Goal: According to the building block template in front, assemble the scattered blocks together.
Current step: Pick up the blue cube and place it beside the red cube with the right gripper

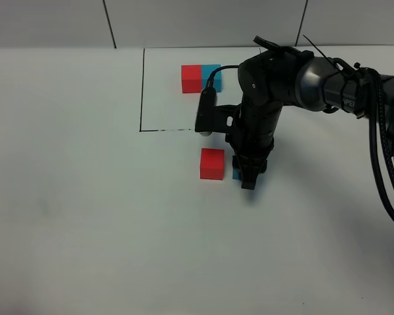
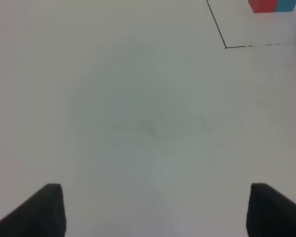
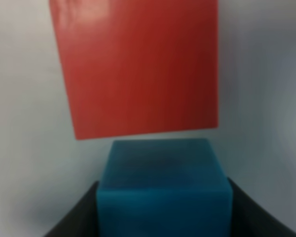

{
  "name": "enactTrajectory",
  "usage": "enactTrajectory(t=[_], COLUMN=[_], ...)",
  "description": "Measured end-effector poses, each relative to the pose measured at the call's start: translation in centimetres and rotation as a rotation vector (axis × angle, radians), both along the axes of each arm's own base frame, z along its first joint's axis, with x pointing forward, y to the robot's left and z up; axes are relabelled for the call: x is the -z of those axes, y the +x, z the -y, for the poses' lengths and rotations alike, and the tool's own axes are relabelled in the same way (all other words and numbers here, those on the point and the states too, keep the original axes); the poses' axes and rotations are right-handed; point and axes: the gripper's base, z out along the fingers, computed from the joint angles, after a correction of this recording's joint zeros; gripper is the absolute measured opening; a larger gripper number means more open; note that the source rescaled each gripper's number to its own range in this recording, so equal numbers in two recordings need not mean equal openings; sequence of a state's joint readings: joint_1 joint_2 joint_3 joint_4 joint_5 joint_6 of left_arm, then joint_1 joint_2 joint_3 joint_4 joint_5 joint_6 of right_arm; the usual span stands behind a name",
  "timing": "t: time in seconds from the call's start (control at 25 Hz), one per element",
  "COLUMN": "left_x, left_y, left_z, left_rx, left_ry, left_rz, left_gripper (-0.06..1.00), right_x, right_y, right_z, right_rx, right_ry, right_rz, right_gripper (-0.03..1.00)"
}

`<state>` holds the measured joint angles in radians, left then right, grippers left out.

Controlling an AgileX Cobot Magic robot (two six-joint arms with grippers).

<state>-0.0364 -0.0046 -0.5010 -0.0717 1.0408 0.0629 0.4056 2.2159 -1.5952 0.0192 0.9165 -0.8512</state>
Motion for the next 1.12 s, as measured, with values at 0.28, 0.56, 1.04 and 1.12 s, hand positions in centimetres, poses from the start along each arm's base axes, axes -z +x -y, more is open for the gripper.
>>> enactTrajectory(t=[0.28,0.56,1.04,1.12], left_x=[0.0,0.0,0.0,0.0], left_y=[0.0,0.0,0.0,0.0], left_z=[0.0,0.0,0.0,0.0], left_rx=[0.0,0.0,0.0,0.0], left_ry=[0.0,0.0,0.0,0.0], left_rz=[0.0,0.0,0.0,0.0], left_gripper=[0.61,0.61,0.61,0.61], right_x=[0.0,0.1,0.1,0.1], right_y=[0.0,-0.2,-0.3,-0.3], right_z=[-0.3,-1.4,-1.6,-1.7], right_rx=[-0.002,-0.024,-0.08,-0.092], right_ry=[0.009,0.021,0.012,0.011], right_rz=[0.013,0.033,0.039,0.04], right_gripper=[0.0,0.0,0.0,0.0])
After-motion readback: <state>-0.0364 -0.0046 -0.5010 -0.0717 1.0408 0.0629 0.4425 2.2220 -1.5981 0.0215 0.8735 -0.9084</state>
